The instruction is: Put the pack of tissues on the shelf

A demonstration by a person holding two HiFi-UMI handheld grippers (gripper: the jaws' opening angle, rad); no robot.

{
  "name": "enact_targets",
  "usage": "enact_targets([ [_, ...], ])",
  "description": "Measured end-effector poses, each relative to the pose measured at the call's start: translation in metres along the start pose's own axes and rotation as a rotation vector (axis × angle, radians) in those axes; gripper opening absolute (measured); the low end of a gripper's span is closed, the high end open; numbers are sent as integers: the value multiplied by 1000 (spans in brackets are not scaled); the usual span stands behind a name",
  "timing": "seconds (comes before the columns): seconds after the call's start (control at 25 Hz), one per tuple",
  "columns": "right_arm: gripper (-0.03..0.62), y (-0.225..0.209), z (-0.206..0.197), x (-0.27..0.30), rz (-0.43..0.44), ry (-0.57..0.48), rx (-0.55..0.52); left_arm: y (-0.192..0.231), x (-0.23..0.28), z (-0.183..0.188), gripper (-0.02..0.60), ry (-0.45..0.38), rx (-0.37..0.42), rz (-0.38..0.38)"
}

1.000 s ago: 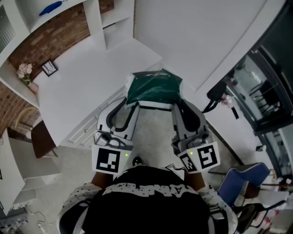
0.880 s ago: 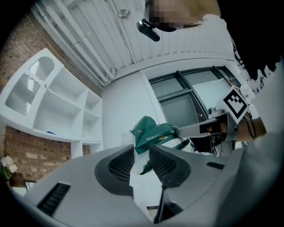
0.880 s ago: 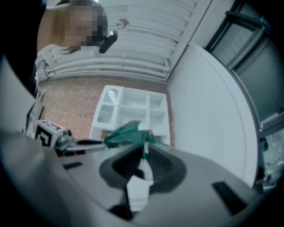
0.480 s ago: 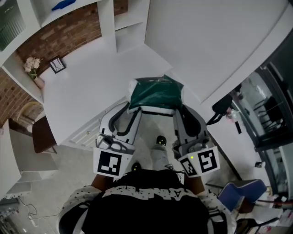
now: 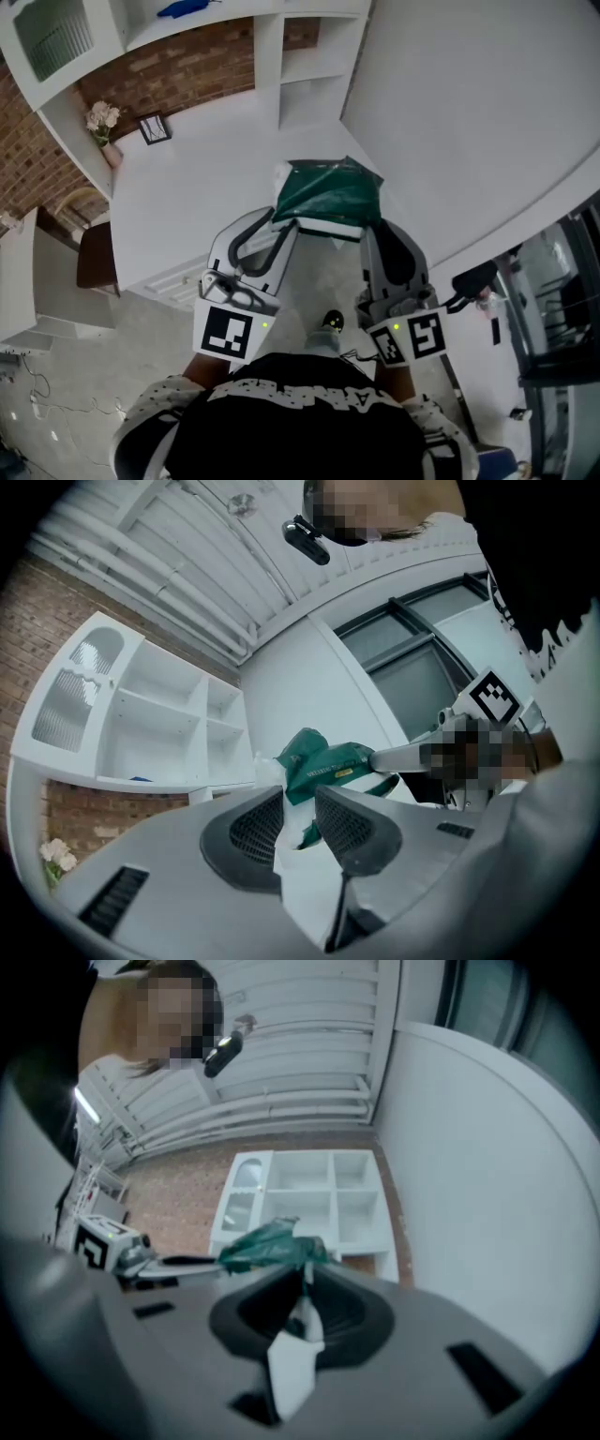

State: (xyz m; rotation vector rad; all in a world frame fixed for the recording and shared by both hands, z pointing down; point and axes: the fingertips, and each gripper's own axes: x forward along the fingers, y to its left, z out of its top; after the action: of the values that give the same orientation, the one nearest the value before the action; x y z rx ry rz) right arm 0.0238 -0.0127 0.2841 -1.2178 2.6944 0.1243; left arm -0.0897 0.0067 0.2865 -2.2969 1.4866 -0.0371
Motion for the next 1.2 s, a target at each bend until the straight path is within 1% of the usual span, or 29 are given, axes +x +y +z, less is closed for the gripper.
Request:
enact_targets([
  [0.16, 72, -30, -2, 18, 39, -13, 14, 0, 31, -3, 132, 10, 26, 32],
  [0.36, 71, -60, -4, 36, 85, -25, 35, 1, 62, -7, 132, 28, 40, 75],
  [0.68, 71, -106, -6, 57, 128, -32, 66, -1, 109, -9, 132, 54, 51, 118],
  [0.92, 71, -142, -10, 64, 151, -37, 92, -11, 142, -13, 132, 73, 62, 140],
  [1.2, 69, -172, -14, 76, 204, -43, 115, -16, 171, -15, 132, 98, 81, 185],
])
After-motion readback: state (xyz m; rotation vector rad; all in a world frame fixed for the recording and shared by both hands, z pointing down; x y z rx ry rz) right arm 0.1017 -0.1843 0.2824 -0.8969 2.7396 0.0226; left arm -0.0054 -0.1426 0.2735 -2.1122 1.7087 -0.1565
